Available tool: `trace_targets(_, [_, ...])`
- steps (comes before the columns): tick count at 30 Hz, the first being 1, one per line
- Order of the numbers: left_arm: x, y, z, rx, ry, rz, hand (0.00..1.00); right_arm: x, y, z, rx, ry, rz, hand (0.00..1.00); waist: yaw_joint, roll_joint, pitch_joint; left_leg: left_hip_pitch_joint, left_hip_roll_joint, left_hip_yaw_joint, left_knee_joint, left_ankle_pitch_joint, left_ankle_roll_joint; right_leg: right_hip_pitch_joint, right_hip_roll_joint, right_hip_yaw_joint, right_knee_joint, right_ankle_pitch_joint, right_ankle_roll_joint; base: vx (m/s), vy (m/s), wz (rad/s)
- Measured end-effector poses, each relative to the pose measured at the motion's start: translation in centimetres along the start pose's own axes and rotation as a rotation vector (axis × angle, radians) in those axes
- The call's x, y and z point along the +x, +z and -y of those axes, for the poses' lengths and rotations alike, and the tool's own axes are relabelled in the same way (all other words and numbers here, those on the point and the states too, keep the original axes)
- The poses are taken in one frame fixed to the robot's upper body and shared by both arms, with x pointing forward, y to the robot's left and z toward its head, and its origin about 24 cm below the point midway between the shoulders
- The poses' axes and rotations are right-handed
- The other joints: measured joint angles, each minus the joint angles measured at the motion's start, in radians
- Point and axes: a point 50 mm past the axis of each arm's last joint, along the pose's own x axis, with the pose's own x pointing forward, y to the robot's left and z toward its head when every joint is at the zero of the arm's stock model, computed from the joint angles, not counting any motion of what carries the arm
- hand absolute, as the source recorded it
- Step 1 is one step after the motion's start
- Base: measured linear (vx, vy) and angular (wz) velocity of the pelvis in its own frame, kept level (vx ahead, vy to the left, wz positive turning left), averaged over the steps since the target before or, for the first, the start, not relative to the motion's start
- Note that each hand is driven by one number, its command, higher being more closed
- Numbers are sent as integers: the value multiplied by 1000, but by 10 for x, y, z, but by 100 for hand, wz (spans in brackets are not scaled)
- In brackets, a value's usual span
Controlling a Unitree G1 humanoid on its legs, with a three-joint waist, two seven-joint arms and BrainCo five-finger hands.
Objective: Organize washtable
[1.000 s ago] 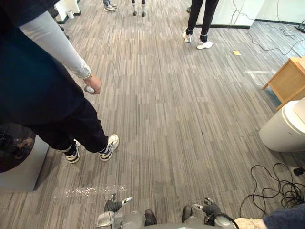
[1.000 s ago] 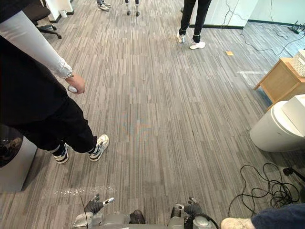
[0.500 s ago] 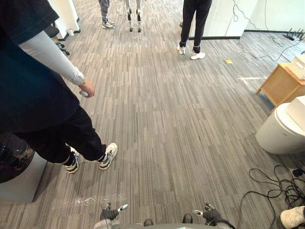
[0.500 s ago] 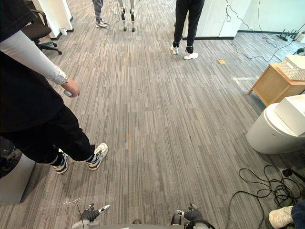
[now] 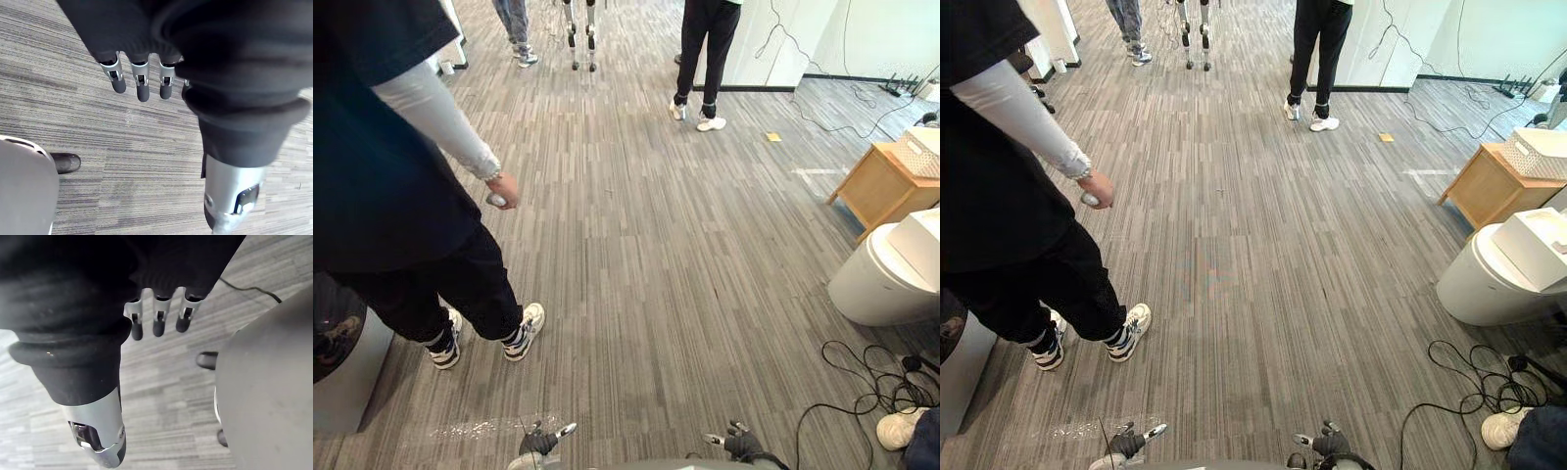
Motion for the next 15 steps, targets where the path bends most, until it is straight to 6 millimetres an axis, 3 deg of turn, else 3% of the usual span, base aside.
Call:
trace_targets(5, [0, -2, -4, -34, 20, -10, 0, 0, -1, 0, -6, 2, -2, 0, -2, 2, 1, -8, 4, -2, 19, -5, 0, 0, -1, 0, 10, -4, -2, -130, -41, 3])
trace_targets(6, [0, -2, -6, -45, 25, -10, 0, 0, -1, 0, -5, 2, -3, 0, -5, 6, 4, -36, 17, -2, 75, -39, 0, -2, 5, -3, 26, -19, -16, -137, -87, 13])
trace_targets(8, [0, -3, -9, -98, 47, -14, 0, 1, 4, 8, -17, -12, 18, 0, -3, 53, 33, -128, 104, -11, 328, -176, -24, -9, 56, -1, 120, -94, -55, -129, -109, 2])
trace_targets(9, [-2, -7, -11, -101, 55, -22, 0, 1, 6, 11, -31, -15, 26, 0, 5, 70, 43, -140, 147, -12, 412, -220, -56, -13, 84, 1, 188, -140, -76, -39, -120, -16])
trace_targets(10, [-5, -19, -24, -91, 86, -48, 0, 1, 9, 11, -45, -12, 38, 0, 5, 69, 45, -152, 186, 0, 487, -251, -96, -30, 111, -7, 313, -203, -71, 12, -151, -7])
trace_targets(11, [-7, -25, -31, -82, 102, -67, 0, 1, 9, 11, -52, -10, 46, 0, 3, 60, 48, -181, 197, 14, 566, -257, -121, -27, 112, -3, 335, -265, -60, 17, -114, 16])
trace_targets(12, [-7, -26, -33, -77, 107, -76, 0, 1, 12, 12, -52, -18, 57, 0, 5, 56, 56, -241, 222, 28, 670, -221, -148, -23, 104, -14, 333, -271, -60, -38, -84, 30])
trace_targets(13, [-8, -30, -29, -80, 97, -92, 0, 2, 14, 10, -60, -12, 60, 0, 16, 26, 70, -292, 233, 65, 702, -236, -115, -19, 75, -14, 316, -272, -61, -72, -47, 27])
trace_targets(15, [-8, -31, -26, -75, 89, -95, 0, 2, 15, 16, -70, -23, 56, 0, 35, 27, 79, -350, 229, 69, 608, -232, -120, -18, 52, -11, 289, -272, -59, 2, -18, 12])
